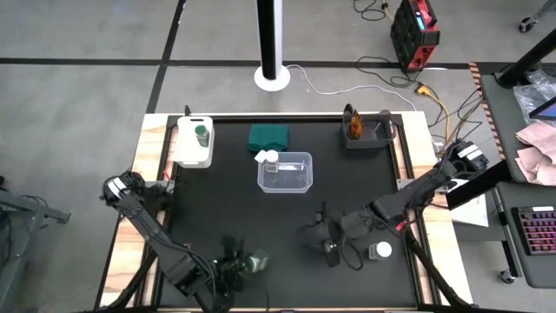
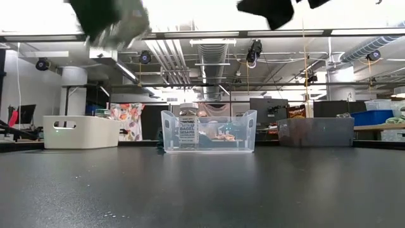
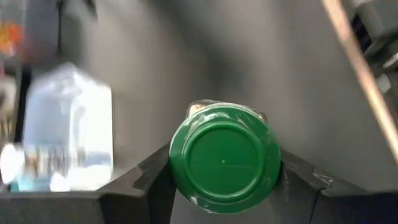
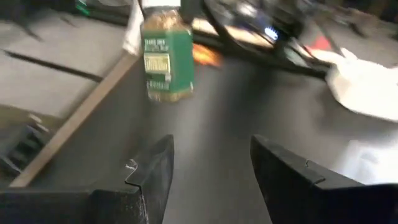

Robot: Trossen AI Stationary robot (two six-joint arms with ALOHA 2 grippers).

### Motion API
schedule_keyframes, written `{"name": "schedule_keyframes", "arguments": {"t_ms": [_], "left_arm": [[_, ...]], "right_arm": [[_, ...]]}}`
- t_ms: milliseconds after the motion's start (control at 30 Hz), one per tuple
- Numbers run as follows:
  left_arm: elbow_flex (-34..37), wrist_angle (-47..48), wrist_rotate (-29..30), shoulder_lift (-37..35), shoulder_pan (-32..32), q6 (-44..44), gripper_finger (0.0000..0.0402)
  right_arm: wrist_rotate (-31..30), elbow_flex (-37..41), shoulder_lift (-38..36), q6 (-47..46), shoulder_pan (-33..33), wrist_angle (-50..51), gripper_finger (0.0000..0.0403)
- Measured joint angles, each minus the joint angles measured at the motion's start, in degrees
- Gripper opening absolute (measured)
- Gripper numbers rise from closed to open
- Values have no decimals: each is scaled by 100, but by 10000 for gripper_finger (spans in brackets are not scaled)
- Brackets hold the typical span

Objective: Sort spices by type
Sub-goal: Put the green spice bottle into the white bin

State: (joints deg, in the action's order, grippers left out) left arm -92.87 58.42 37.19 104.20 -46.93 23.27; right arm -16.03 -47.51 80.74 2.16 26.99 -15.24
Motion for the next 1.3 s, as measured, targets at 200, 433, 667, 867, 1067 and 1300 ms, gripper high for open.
{"name": "schedule_keyframes", "arguments": {"t_ms": [200, 433, 667, 867, 1067, 1300], "left_arm": [[-117, -832, -18, -2, 66, -1512, 183], [-114, -1267, -255, -4, 288, -2375, 183], [-63, -1295, -803, -9, 634, -2656, 183], [78, -1307, -898, -9, 784, -2859, 183], [76, -1420, -953, -11, 784, -3171, 183], [77, -1430, -914, -11, 836, -3183, 183]], "right_arm": [[1731, 2, 405, -142, -511, -912, 207], [2778, -241, 979, -815, -916, -1435, 253], [3164, -819, 1493, -752, -904, -1363, 295], [3551, -1222, 1816, -752, -904, -1204, 294], [3479, -1609, 2217, -736, -975, -730, 294], [3877, -1827, 2458, -462, -1017, -684, 282]]}}
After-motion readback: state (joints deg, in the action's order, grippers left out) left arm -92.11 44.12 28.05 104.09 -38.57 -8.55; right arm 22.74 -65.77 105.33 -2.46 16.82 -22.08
